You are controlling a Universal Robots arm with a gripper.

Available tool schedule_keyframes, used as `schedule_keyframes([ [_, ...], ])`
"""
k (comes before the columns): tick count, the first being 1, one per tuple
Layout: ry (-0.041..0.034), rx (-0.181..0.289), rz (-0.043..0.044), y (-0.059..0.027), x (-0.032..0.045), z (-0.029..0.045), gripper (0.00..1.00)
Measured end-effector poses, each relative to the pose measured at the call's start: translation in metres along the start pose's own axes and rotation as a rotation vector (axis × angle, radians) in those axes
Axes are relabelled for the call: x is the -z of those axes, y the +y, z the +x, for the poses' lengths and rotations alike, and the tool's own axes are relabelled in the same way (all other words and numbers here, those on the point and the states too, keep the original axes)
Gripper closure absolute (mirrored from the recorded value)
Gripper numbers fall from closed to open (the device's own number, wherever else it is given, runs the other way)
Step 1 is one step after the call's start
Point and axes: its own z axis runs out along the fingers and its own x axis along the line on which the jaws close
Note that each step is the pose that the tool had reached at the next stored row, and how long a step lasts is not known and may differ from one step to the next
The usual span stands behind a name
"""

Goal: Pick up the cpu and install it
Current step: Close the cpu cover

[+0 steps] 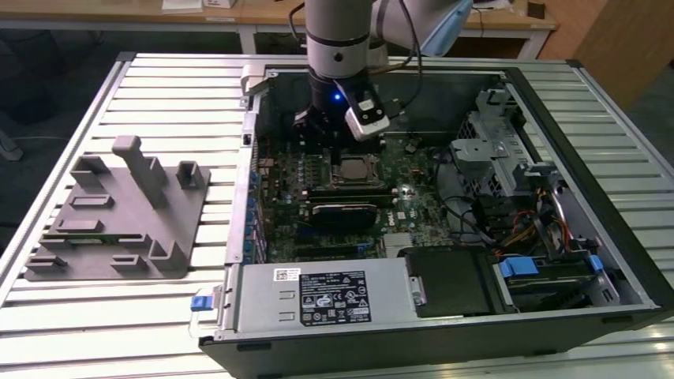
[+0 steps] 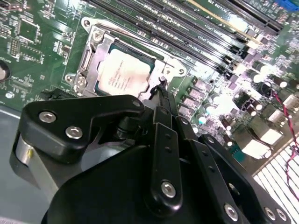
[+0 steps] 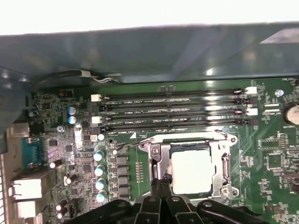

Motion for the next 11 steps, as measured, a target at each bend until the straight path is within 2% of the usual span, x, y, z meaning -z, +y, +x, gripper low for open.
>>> schedule_keyframes([
  [8, 0.0, 0.0, 0.0, 0.0, 0.0019, -0.0004, 0.89],
  [11, 0.0, 0.0, -0.0001, 0.0003, 0.0017, -0.0053, 0.89],
])
